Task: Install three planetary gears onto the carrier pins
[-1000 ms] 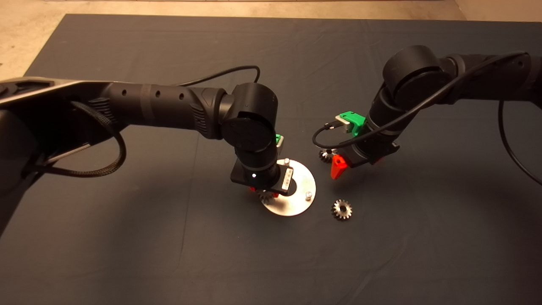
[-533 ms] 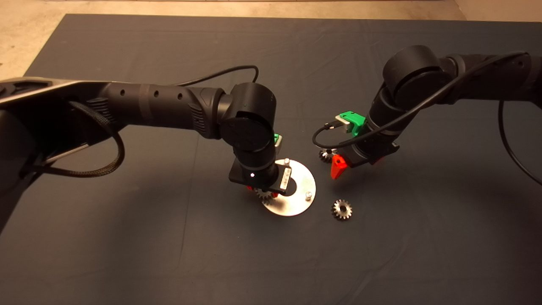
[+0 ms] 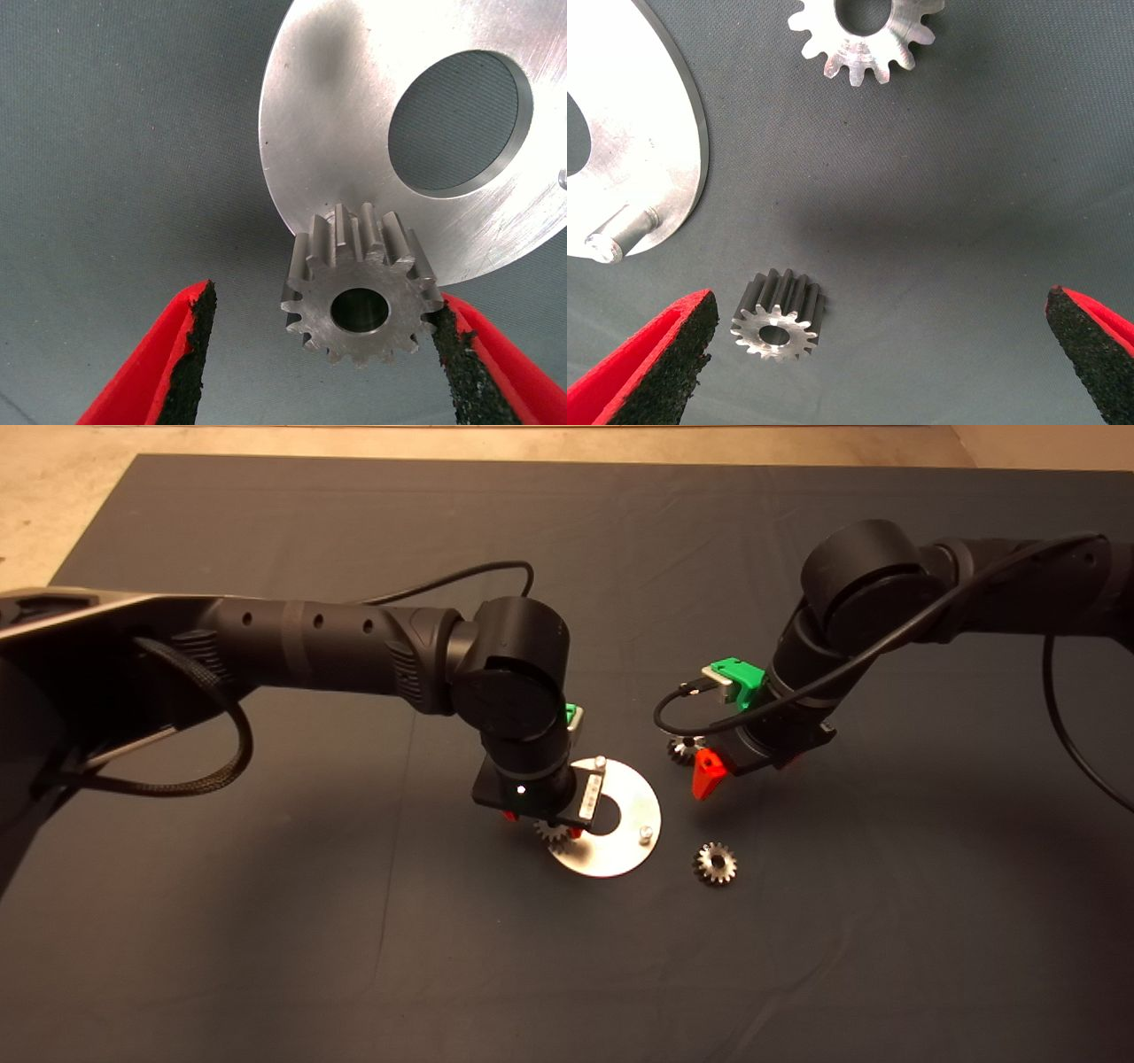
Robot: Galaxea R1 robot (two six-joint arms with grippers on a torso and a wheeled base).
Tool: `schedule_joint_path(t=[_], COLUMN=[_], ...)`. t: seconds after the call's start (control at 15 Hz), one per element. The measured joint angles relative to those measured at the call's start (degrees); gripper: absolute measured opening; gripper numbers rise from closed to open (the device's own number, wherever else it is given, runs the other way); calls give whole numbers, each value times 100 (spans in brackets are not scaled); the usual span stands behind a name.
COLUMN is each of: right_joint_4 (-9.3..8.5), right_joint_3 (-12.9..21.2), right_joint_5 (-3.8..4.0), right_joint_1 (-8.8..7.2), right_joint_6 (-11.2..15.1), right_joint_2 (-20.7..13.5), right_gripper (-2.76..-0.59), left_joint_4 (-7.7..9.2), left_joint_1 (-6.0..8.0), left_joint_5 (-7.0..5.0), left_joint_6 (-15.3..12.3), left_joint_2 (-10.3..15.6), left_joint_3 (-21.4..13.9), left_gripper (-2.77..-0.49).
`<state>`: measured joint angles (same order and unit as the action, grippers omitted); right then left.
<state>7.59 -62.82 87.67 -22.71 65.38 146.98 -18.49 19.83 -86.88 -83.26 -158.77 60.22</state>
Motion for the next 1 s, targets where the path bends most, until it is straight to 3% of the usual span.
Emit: schedule_joint_path(t=[0.73, 1.0], right_joint_4=[0, 0], right_joint_3=[0, 0], right_joint_5=[0, 0], right_joint_1=[0, 0], right_joint_6=[0, 0], right_joint_2=[4, 4], right_gripper=[-60, -60], left_joint_4=[4, 173], left_joint_1=[4, 6], left_joint_5=[4, 22], left_joint_6=[-1, -4], left_joint_2=[55, 52], left_joint_3=[-35, -33], left_gripper=[-150, -144])
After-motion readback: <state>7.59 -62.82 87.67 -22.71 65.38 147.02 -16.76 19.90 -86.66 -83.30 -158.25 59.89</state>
